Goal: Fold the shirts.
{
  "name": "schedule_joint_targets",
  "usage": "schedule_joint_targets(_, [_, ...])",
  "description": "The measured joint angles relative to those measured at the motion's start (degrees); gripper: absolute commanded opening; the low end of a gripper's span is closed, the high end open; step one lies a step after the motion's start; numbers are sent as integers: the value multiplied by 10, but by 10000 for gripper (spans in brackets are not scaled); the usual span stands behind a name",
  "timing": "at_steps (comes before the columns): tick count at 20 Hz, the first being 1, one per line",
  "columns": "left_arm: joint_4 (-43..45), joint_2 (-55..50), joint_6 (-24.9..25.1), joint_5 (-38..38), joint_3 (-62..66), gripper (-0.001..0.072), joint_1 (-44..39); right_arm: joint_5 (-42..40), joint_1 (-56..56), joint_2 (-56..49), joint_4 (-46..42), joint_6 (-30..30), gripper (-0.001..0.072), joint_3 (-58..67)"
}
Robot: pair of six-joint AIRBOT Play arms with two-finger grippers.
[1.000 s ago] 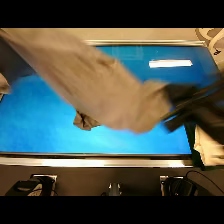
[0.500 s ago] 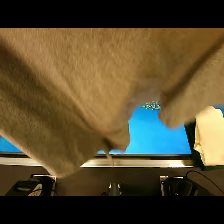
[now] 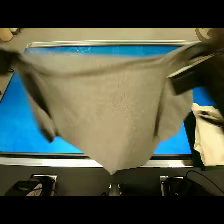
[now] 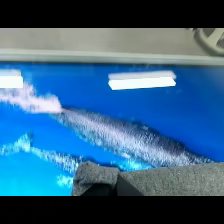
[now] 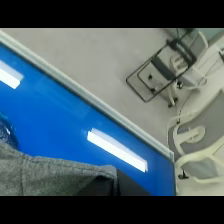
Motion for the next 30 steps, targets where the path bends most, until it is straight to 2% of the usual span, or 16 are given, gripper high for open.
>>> schedule_joint_targets(3, [10,-43,-5,42,-79,24,0,-70,-69,-80,-5,135,24,-40])
schedule_joint_targets(7, [14,-128,-8,99,-99,24,0,-299,-176,-170,-5,256,25,-58])
schedule_joint_targets(10, [15,-197,-9,127,-83,25,3,-395,-226,-223,16,293,25,-63])
schedule_joint_targets(15, [5,-300,-9,127,-66,27,5,-379,-250,-292,105,308,41,-65])
schedule_joint_targets(16, [0,-316,-10,114,-66,84,3,-375,-252,-305,136,307,192,-65])
schedule_joint_targets(17, [-4,-332,-10,97,-64,309,0,-372,-253,-315,166,300,358,-65])
schedule_joint_targets(18, [-8,-344,-10,78,-63,588,-2,-370,-254,-321,193,285,389,-65])
schedule_joint_targets(19, [-12,-353,-10,57,-58,647,-1,-368,-256,-323,220,267,412,-65])
schedule_joint_targets(20, [-14,-358,-8,31,-46,646,5,-364,-259,-319,239,246,517,-65])
schedule_joint_targets(21, [-13,-361,2,5,-31,634,16,-358,-267,-308,257,225,536,-65])
schedule_joint_targets(23, [-12,-362,12,-46,-1,474,53,-336,-301,-280,309,177,535,-65])
schedule_joint_targets(24, [-9,-359,11,-67,8,473,78,-322,-325,-264,346,137,532,-65])
schedule_joint_targets(26, [-5,-356,1,-110,7,475,127,-268,-381,-238,438,17,529,-65])
schedule_joint_targets(27, [-6,-355,0,-130,-2,475,145,-229,-404,-230,479,-44,523,-65])
schedule_joint_targets(28, [-6,-354,0,-146,-18,474,162,-185,-424,-224,517,-104,484,-67])
schedule_joint_targets(30, [-5,-353,12,-160,-57,474,181,-107,-449,-219,566,-194,488,-77])
